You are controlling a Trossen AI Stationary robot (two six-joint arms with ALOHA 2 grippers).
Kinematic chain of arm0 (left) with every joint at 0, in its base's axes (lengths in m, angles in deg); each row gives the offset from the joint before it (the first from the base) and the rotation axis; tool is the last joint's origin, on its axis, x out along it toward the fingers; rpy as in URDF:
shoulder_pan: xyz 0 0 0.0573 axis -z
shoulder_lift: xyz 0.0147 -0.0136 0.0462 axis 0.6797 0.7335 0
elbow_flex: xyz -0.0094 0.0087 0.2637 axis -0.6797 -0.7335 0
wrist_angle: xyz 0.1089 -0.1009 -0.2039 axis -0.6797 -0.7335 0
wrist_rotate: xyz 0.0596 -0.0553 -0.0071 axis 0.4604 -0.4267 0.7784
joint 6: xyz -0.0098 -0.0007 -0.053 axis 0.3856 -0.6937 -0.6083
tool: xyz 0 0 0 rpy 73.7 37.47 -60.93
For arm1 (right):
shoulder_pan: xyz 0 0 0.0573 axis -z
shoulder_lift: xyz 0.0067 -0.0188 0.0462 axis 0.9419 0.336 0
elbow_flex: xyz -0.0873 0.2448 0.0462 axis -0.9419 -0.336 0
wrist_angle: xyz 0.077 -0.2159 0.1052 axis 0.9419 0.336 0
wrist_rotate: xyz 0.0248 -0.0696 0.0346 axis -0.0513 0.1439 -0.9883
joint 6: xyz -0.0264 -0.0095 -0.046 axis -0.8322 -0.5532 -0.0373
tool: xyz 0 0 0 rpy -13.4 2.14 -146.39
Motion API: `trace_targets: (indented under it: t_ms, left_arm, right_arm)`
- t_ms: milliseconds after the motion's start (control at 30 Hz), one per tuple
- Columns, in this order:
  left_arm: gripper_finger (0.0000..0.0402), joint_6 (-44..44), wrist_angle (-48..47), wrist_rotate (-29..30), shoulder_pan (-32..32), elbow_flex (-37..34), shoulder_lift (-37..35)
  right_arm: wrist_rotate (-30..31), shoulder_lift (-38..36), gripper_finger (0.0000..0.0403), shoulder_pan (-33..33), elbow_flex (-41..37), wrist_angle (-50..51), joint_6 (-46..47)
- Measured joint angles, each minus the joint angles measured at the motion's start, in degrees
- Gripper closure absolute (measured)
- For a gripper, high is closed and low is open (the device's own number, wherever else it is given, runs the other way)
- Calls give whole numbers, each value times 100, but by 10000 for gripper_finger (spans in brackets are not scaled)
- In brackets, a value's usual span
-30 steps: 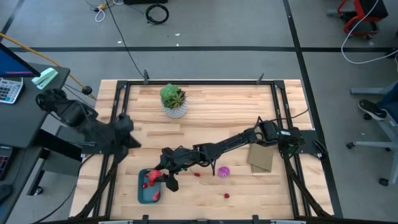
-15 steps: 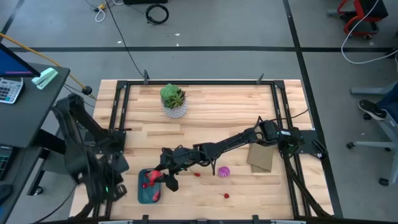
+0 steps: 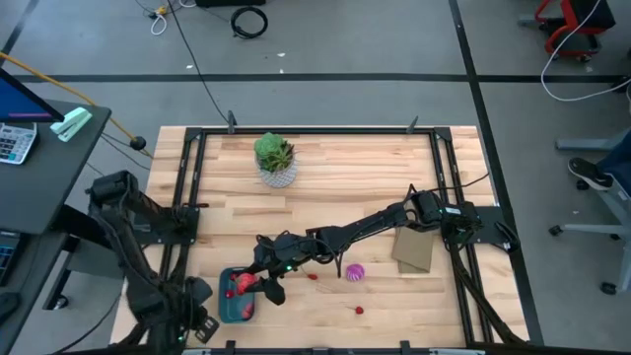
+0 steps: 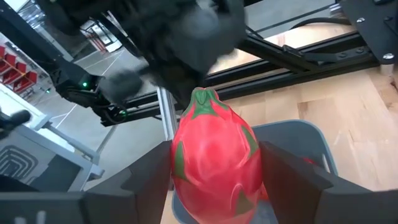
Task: Pick and placing Produce into tupperware
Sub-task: Put the dragonfruit into the bin
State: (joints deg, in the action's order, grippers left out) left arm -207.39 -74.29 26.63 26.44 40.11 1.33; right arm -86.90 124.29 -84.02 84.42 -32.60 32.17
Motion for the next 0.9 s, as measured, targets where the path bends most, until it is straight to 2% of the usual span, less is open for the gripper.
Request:
trace_targets:
  t_ms: [167,300,400,667,900]
  left_arm:
    - [400,-71,1246,-12,-137,-948,0]
    - [400,-4,2019,100,-301,-1415,0]
    - [400,182,2067,158,-503,-1515,0]
    - [399,1523,2230,163,-1288,-1515,-2]
    - [399,2439,2217,141,-1861,-1513,-4]
  right_arm:
    - [-25,0,170,0,0,-2,0]
    - [-25,0,170,0,0,0,2]
    - [-25,0,170,0,0,0,18]
    - [-25,-9,170,0,4,123,169]
    - [-12,-173,170,-31,11,1776,407]
